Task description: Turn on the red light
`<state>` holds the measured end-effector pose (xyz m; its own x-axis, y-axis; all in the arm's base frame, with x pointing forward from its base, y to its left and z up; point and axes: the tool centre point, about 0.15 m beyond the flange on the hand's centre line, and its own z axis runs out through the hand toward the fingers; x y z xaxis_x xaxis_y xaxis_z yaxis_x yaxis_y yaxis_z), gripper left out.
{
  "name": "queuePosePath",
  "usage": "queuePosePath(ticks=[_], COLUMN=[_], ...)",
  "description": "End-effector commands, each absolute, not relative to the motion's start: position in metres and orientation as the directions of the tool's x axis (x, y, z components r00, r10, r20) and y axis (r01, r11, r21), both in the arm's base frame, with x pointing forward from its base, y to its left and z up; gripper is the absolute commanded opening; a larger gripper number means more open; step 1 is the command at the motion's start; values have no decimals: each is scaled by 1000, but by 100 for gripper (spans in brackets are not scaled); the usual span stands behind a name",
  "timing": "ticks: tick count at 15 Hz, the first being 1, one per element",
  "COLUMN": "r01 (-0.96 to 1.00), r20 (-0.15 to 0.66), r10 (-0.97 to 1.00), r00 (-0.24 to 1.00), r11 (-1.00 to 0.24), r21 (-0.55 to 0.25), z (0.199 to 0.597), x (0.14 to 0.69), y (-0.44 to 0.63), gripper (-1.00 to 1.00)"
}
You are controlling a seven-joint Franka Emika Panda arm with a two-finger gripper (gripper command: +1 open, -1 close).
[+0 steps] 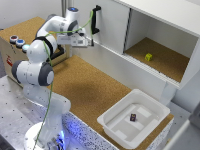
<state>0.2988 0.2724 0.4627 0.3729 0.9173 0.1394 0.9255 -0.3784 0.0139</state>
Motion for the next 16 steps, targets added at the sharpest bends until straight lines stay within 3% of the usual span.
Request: queuePosePath(ticks=[1, 3, 5, 12, 15, 16], r01=[993, 992, 979, 921, 905, 908], r20=[97, 84, 91, 92, 65, 61], r10=[992, 994, 976, 917, 902, 906], r00=[80, -74, -200, -387, -426, -419], r11=[-87, 65, 195, 388, 424, 418], r21=[80, 104, 56, 10, 41, 40], z=[497, 512, 524, 527, 521, 515], x=[268, 245, 229, 192, 180, 179], y=[396, 441, 483, 594, 617, 622], gripper=[100, 100, 100, 100, 100, -100])
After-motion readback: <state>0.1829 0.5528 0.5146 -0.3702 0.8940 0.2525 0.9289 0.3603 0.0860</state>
